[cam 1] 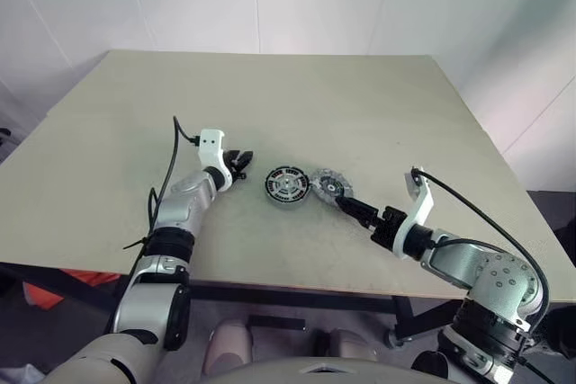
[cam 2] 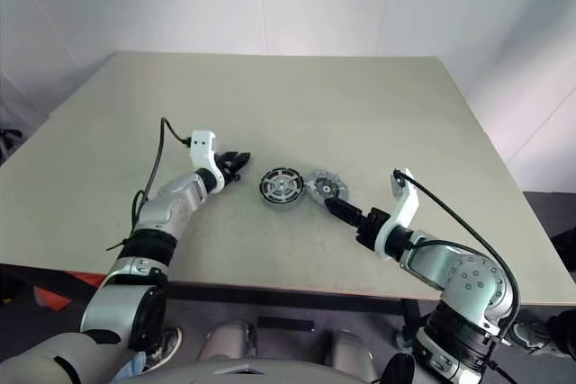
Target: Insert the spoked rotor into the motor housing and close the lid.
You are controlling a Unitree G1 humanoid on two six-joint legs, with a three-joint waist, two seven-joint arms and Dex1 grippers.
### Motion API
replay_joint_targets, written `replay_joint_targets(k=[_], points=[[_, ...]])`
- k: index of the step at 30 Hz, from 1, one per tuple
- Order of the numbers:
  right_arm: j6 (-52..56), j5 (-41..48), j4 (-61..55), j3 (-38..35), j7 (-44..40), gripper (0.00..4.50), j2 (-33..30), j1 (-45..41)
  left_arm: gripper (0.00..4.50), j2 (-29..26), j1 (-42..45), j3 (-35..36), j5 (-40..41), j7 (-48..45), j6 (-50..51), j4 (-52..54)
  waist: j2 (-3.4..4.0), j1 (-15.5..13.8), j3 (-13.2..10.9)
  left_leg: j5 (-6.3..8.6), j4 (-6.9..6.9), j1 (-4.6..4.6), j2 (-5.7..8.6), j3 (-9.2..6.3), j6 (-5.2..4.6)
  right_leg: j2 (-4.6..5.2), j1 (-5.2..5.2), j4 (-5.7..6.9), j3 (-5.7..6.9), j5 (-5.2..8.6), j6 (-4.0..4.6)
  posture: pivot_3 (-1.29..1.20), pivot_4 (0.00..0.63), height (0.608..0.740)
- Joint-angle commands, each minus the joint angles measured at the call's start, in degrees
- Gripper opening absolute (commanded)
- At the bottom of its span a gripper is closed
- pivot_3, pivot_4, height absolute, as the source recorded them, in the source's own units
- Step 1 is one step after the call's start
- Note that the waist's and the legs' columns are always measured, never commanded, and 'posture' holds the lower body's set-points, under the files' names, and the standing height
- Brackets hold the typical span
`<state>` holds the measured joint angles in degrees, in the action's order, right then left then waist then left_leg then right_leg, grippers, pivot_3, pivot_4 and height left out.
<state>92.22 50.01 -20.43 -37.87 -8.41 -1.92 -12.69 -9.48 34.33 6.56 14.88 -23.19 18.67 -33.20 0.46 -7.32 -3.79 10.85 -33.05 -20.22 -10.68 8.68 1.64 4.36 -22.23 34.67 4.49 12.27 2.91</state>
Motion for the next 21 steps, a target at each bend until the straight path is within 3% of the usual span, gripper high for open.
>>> replay_joint_targets(k=[1,13,21], points=[[0.28,4.34,2.78,-0.64,5.58,4.48,1.47,-3.06,2.09,-1.04,1.59,-0.03,-0.35,-0.37,-0.12,2.36,0.00,0.11,0.00,-0.01,0.00,0.02,0.00,0.00,0.02,0.00,0.00,0.00,0.00,0.00,0.00,0.00,0.000,0.740],[-11.60,-5.18,15.97,3.62,6.92,4.48,1.84,-13.00,2.09,-1.93,1.95,0.18,-0.62,-0.06,-0.08,2.96,-0.01,0.13,0.01,-0.11,0.06,0.11,-0.01,0.01,0.19,0.00,0.05,0.01,0.00,-0.01,-0.03,0.00,0.000,0.740],[-19.17,-4.94,18.08,8.84,3.66,4.48,1.64,-15.82,2.09,-1.37,1.80,-0.14,-0.89,0.35,-0.34,3.11,0.00,0.11,0.00,-0.11,0.07,0.00,0.00,0.01,0.19,0.00,-0.02,0.02,0.00,-0.01,-0.02,0.00,0.000,0.740]])
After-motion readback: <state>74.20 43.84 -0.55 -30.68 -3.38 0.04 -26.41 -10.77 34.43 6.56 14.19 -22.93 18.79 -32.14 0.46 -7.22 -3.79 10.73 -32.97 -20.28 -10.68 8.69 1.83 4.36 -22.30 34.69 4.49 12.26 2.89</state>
